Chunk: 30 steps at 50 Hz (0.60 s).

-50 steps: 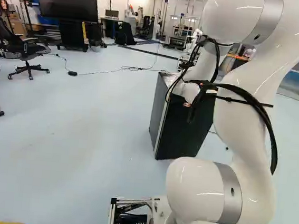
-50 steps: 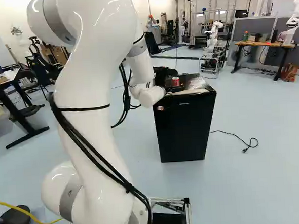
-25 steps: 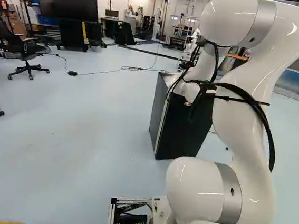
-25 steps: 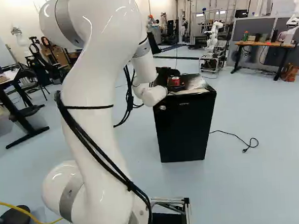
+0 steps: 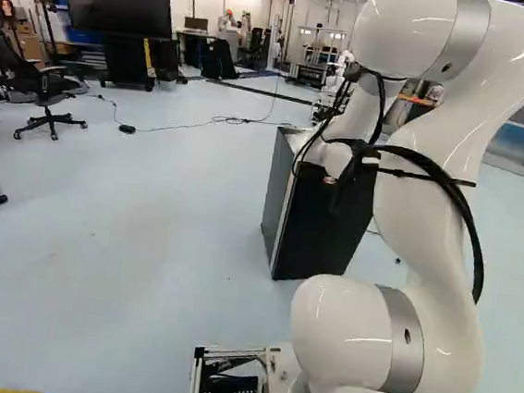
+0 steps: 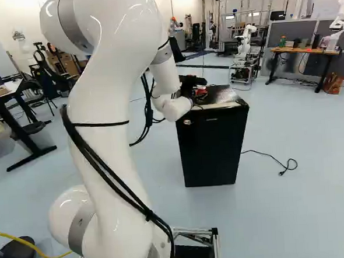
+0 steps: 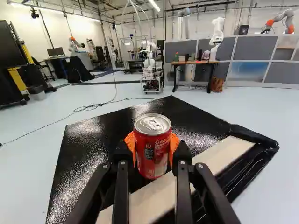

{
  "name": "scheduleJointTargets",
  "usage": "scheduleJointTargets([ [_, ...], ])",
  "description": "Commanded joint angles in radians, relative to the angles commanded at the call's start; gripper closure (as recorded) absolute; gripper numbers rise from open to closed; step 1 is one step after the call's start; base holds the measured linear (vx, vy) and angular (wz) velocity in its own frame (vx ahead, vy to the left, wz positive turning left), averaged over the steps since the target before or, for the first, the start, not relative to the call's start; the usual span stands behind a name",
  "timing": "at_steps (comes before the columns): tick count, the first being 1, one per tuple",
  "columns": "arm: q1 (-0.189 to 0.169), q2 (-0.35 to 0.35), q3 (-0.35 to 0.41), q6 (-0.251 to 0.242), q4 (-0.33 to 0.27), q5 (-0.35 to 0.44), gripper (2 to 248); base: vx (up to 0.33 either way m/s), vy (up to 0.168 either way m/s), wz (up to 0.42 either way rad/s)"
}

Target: Grab a drink from the fridge

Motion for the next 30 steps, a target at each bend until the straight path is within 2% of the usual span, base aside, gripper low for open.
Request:
scheduleJointTargets([
  [30,0.000,0.059,-0.001,0.000,0.000,0.000,158,0.000,0.000,0.000],
])
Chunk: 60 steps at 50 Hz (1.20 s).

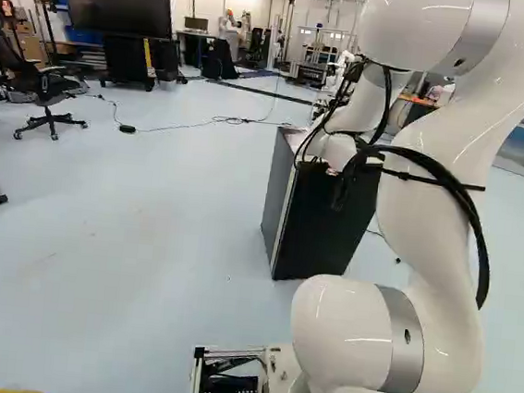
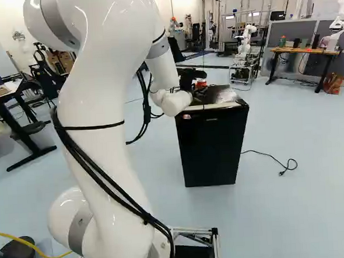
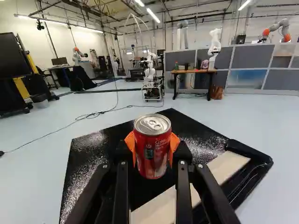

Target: Grab a drink from the fridge

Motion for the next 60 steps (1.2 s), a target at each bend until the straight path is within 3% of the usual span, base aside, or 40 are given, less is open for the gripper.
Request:
scheduleJointTargets([
  [31,0.007,0.034,0.020,0.000,-0.005,-0.004,158,0.000,0.000,0.000],
  [60,0.044,0.129,0.133,0.000,-0.031,-0.025,158,0.000,0.000,0.000],
])
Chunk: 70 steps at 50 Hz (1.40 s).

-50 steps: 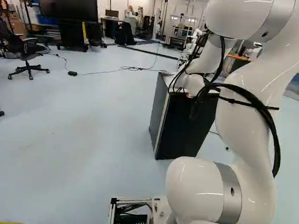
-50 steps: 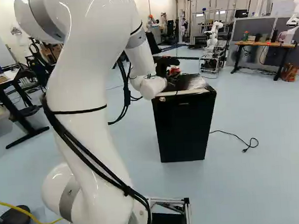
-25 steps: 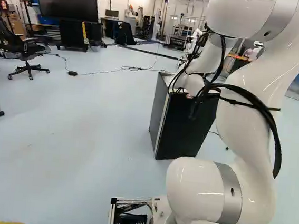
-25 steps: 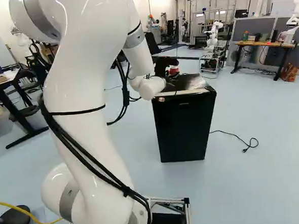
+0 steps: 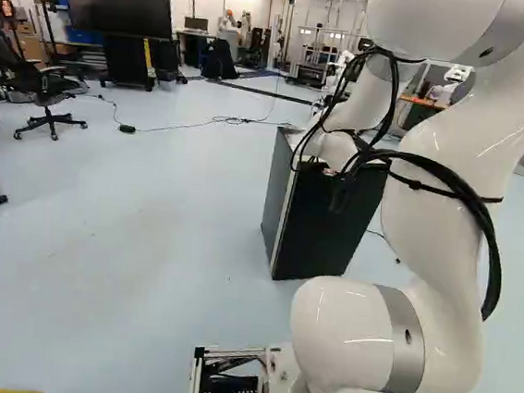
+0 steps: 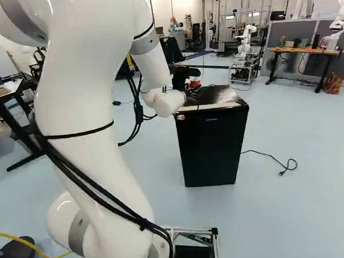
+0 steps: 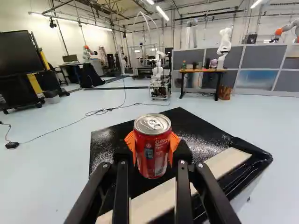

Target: Grab a drink from the fridge

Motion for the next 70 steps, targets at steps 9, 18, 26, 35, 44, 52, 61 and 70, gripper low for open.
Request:
scheduleJointTargets([
  [9,0.018,0.046,0.054,0.000,-0.012,-0.010,158,0.000,0.000,0.000],
  [18,0.038,0.099,0.117,0.000,-0.027,-0.022,158,0.000,0.000,0.000],
  [26,0.059,0.153,0.180,0.000,-0.041,-0.034,158,0.000,0.000,0.000],
  [35,0.085,0.220,0.260,0.000,-0.060,-0.049,158,0.000,0.000,0.000],
  [44,0.111,0.288,0.340,0.000,-0.078,-0.064,158,0.000,0.000,0.000],
  [52,0.132,0.342,0.404,0.000,-0.093,-0.077,158,0.000,0.000,0.000],
  [61,0.153,0.395,0.467,0.000,-0.107,-0.089,158,0.000,0.000,0.000],
  [70,0.170,0.440,0.520,0.000,-0.119,-0.099,158,0.000,0.000,0.000],
])
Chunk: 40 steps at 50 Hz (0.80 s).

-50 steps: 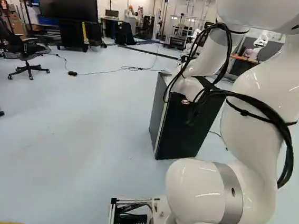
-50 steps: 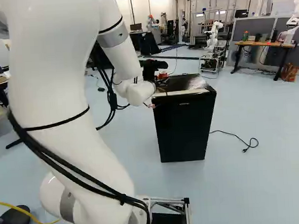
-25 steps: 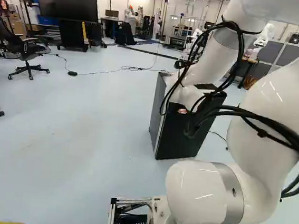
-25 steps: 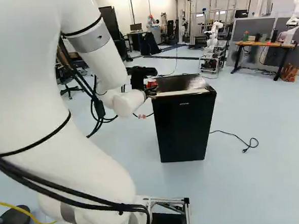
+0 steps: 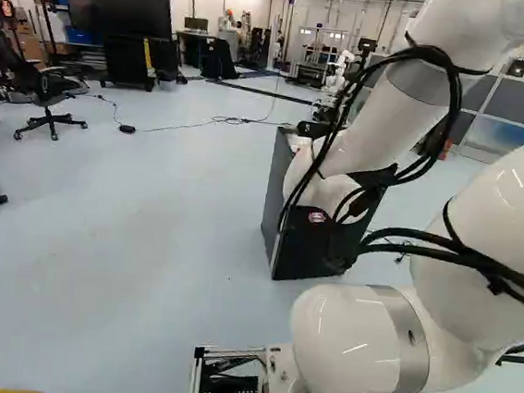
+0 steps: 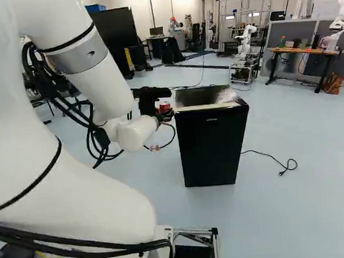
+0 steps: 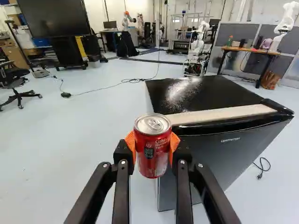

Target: Grab a drink from the fridge

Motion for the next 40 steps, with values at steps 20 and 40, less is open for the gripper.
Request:
scheduleJointTargets([
  [20,0.028,0.073,0.086,0.000,-0.020,-0.016,158,0.000,0.000,0.000],
  [40,0.042,0.108,0.127,0.000,-0.029,-0.024,158,0.000,0.000,0.000],
])
